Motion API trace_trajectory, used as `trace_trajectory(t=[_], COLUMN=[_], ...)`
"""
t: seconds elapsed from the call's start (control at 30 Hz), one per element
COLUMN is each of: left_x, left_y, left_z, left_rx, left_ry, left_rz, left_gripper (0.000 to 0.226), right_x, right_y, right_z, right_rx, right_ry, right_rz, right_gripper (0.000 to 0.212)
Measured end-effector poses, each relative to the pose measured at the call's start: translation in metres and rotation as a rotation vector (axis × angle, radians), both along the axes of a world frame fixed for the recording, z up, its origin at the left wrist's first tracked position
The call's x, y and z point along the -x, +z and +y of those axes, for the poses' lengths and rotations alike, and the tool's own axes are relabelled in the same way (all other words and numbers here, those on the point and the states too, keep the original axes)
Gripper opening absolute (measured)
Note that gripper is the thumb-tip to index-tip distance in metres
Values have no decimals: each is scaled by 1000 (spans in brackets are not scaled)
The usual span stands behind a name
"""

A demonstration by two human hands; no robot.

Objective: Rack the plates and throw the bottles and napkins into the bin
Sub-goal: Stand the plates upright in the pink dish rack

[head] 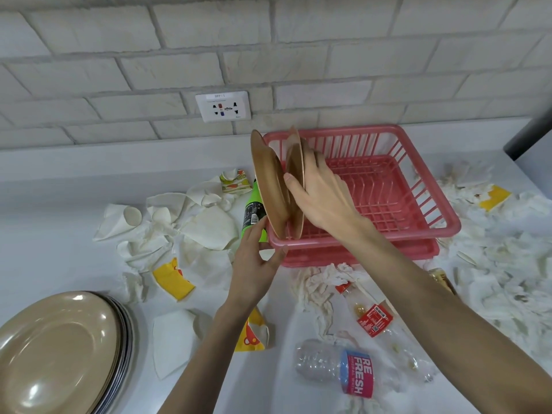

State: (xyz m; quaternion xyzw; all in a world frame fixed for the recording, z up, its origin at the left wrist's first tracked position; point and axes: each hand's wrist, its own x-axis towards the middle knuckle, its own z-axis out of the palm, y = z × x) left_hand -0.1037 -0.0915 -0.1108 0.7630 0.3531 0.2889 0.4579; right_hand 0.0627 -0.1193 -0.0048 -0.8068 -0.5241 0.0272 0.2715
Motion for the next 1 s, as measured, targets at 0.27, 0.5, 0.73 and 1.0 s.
trace_trajectory(t=[0.27, 0.5, 0.73, 1.0], left_x=[-1, -1, 3, 41], left_y=[0, 5, 10, 38], left_z=[1, -1, -4, -14], left_rx=[17, 30, 33, 85], left_ry=[-13, -17, -28, 66], left_rz=[29, 28, 31, -14], left_gripper=[65, 64, 66, 54], right_x=[-4, -4, 0, 23], right_y=[-8, -15, -17, 7], right_z=[-13, -23, -34, -49], right_rx=[-23, -25, -110, -386], right_ry=[43, 44, 51, 140], right_rz=[78, 192, 233, 125], right_gripper=[71, 77, 77, 57])
